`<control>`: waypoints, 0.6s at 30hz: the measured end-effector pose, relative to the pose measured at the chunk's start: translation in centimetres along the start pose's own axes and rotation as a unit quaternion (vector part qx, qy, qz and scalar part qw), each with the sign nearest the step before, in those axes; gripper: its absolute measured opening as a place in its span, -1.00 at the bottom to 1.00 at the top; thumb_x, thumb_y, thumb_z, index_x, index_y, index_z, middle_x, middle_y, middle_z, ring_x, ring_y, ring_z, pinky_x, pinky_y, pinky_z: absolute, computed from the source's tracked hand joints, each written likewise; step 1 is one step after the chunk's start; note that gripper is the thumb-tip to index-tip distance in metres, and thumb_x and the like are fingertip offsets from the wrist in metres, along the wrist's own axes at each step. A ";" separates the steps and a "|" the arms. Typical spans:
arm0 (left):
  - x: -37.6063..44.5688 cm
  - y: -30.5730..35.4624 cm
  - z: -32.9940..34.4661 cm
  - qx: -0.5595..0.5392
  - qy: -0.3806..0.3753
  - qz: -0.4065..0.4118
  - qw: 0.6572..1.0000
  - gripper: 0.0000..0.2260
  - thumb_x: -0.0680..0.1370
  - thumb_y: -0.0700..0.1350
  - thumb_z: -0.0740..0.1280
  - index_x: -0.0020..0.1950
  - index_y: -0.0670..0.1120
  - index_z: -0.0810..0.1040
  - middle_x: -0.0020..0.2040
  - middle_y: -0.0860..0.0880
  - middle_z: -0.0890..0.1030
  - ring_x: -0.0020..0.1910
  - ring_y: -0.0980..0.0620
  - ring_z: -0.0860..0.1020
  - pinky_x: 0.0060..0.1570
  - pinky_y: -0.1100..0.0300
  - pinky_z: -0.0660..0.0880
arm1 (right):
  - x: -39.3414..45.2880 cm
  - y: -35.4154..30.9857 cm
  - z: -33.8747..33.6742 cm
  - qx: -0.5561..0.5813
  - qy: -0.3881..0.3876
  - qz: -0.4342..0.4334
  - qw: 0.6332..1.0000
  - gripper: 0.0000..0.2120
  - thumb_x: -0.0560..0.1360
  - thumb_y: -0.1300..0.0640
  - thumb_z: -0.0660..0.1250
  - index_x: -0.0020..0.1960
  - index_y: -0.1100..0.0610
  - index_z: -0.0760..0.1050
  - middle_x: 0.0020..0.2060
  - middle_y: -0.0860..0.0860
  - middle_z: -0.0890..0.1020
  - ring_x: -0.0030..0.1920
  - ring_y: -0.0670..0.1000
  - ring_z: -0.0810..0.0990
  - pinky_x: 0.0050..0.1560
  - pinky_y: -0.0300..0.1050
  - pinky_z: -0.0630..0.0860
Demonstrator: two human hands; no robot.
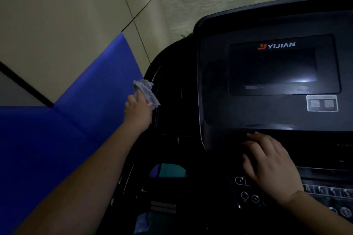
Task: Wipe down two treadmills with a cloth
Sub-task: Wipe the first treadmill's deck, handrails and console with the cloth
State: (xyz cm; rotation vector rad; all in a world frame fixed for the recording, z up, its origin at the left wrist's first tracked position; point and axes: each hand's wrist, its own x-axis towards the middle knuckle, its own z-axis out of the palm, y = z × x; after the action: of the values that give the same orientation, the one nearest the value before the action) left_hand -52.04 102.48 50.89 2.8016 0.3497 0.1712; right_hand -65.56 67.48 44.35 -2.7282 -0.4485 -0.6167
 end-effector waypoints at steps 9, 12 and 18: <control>-10.1 -5.8 1.4 -0.048 -0.022 -0.064 0.997 -0.54 0.65 0.04 0.02 0.53 0.06 0.00 0.19 -0.24 0.39 0.01 -0.11 0.43 0.01 -0.01 0.43 | 0.1 0.0 -0.1 -0.001 -0.009 0.002 1.000 -0.65 0.47 -0.01 0.16 0.05 0.19 0.57 0.12 0.15 0.56 0.20 0.20 0.51 0.22 0.10 0.44; -13.7 -7.4 1.5 -0.042 -0.048 -0.079 0.995 -0.57 0.65 0.05 0.01 0.51 0.02 0.07 0.19 -0.23 0.38 0.02 -0.12 0.44 0.08 -0.04 0.46 | 0.1 -0.2 -0.2 -0.001 -0.003 0.005 1.000 -0.64 0.46 -0.01 0.16 0.05 0.21 0.56 0.11 0.16 0.56 0.18 0.21 0.50 0.21 0.11 0.43; -19.1 -8.9 1.8 0.003 -0.034 -0.096 0.995 -0.53 0.64 0.02 0.09 0.52 -0.08 0.12 0.19 -0.23 0.40 0.07 -0.14 0.45 0.16 -0.06 0.42 | 0.0 -0.4 -0.4 -0.004 -0.007 0.007 1.000 -0.62 0.47 0.00 0.14 0.07 0.23 0.55 0.11 0.19 0.55 0.17 0.25 0.49 0.19 0.16 0.44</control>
State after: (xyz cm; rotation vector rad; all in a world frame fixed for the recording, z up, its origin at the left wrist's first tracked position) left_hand -72.10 105.22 44.86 2.7505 0.5989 0.0303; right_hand -65.84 67.71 44.78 -2.7417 -0.4314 -0.5976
